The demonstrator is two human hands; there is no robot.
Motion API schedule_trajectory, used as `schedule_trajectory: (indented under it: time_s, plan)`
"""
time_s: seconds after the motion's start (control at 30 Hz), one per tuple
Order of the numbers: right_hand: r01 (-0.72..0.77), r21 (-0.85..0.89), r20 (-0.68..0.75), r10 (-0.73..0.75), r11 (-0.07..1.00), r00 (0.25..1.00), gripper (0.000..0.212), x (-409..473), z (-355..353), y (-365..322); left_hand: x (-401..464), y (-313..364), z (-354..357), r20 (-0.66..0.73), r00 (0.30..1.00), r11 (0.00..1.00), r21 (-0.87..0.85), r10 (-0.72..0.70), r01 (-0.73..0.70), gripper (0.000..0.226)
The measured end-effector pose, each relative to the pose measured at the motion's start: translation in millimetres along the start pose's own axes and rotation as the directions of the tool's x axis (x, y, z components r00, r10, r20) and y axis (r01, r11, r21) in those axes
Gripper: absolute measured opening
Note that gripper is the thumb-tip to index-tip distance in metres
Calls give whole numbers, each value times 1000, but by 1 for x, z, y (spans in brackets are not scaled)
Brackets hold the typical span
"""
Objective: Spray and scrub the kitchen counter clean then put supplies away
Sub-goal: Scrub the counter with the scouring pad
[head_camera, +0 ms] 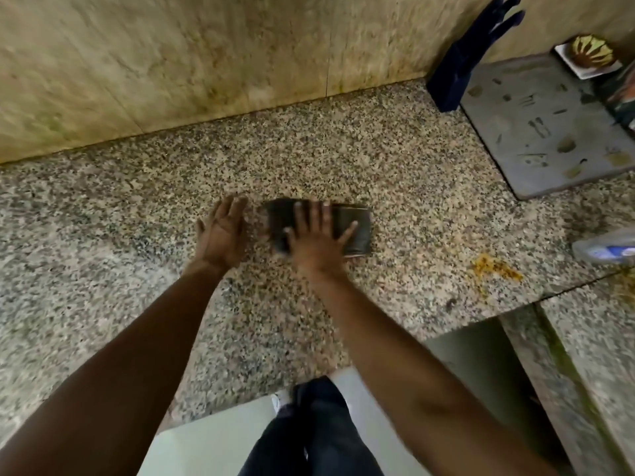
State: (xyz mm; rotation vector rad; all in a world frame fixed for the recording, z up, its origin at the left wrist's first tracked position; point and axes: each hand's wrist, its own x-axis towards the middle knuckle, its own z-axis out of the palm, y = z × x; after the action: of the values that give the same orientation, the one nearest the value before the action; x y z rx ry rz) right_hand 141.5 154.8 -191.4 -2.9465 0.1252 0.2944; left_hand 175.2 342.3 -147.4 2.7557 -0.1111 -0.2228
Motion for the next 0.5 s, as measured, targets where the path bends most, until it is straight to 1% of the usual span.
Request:
schedule_trajectory:
  time_s: [0.03, 0.07, 0.1, 0.13, 0.17, 0.2, 0.27, 0.3, 0.33, 0.37, 0.4, 0.43, 0.5]
  plan:
    - [-123, 1, -22, 123, 992, 992, 67, -10, 2, 31, -10, -5, 0, -4, 1000, 1000, -7, -13, 13, 50]
    - [-215, 37, -63, 217, 976, 974, 64, -30, 6, 56, -20, -12, 1, -1, 1000, 999, -12, -30, 30, 50]
    - [-267, 74, -101, 274, 961, 956, 62, -57, 12, 68, -29, -20, 2, 6, 999, 999, -11, -46, 46, 50]
    - [-285, 74, -104, 292, 956, 951, 61, -92, 17, 64, -38, -28, 3, 21, 998, 998, -5, -58, 58, 50]
    - [-275, 52, -92, 279, 960, 956, 60, -129, 24, 45, -45, -32, 4, 43, 997, 998, 5, -69, 69, 51]
    - [-209, 39, -76, 212, 977, 974, 61, -161, 31, 15, -53, -37, 6, 69, 994, 996, 16, -83, 82, 52]
    - [22, 45, 6, -23, 999, 1000, 61, -198, 46, -53, -63, -38, 8, 111, 989, 995, 33, -93, 90, 53]
    - [148, 30, 26, -149, 989, 989, 60, -197, 50, -80, -66, -35, 9, 126, 988, 996, 32, -84, 81, 53]
    - [236, 37, 51, -238, 971, 970, 59, -182, 50, -96, -67, -31, 9, 138, 988, 997, 25, -76, 73, 53]
    - [262, 38, 71, -264, 964, 962, 60, -157, 42, -99, -69, -27, 7, 141, 987, 997, 16, -70, 69, 54]
    - [239, 16, 70, -239, 971, 968, 60, -129, 36, -90, -69, -26, 3, 138, 988, 998, 12, -71, 70, 57]
    - [165, -9, 46, -164, 986, 985, 61, -105, 31, -74, -71, -28, -2, 134, 988, 997, 14, -74, 72, 60]
    - [-35, -21, 8, 35, 999, 999, 61, -86, 22, -18, -85, -42, -7, 151, 985, 997, 33, -80, 76, 67]
